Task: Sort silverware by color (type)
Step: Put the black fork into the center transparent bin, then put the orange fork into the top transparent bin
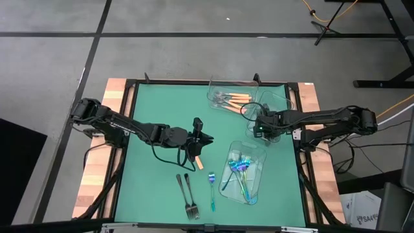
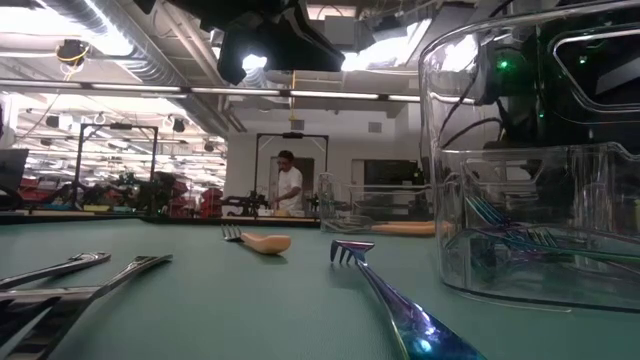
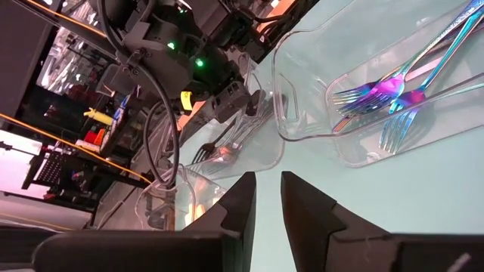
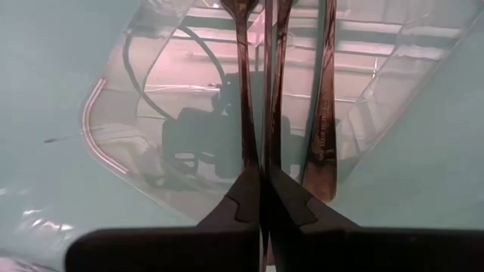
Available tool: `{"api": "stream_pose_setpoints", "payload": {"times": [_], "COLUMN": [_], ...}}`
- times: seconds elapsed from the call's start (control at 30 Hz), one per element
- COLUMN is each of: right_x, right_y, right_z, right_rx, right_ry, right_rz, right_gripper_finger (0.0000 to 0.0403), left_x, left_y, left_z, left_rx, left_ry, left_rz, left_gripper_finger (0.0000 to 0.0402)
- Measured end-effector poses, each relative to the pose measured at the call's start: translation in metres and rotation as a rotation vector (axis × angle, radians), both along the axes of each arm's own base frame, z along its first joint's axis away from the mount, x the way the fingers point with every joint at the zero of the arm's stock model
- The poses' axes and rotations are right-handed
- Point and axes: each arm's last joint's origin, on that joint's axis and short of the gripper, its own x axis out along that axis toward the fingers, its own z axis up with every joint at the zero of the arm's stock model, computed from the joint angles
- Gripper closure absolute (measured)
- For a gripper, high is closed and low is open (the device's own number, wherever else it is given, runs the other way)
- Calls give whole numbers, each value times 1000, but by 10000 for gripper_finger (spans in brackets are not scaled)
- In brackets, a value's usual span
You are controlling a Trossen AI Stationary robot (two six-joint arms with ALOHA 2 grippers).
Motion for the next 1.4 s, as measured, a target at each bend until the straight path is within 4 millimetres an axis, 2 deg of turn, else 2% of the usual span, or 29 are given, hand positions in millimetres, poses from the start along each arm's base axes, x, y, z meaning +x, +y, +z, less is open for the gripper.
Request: {"api": "stream_pose_setpoints", "payload": {"times": [0.47,1.03,1.23,1.4], "right_x": [0,-1,1,3], "right_y": [0,0,-1,-2], "right_z": [0,2,22,42], "right_rx": [-10,-3,-23,-41], "right_ry": [2,15,36,19], "right_rz": [2,3,23,53], "right_gripper_finger": [299,296,296,296], "left_x": [0,0,-3,-6], "left_y": [0,0,2,10], "left_z": [0,0,-7,-16], "left_rx": [0,0,12,-84], "left_ry": [0,5,84,173], "left_rz": [0,-1,1,-34], "left_gripper_finger": [344,344,344,344]}}
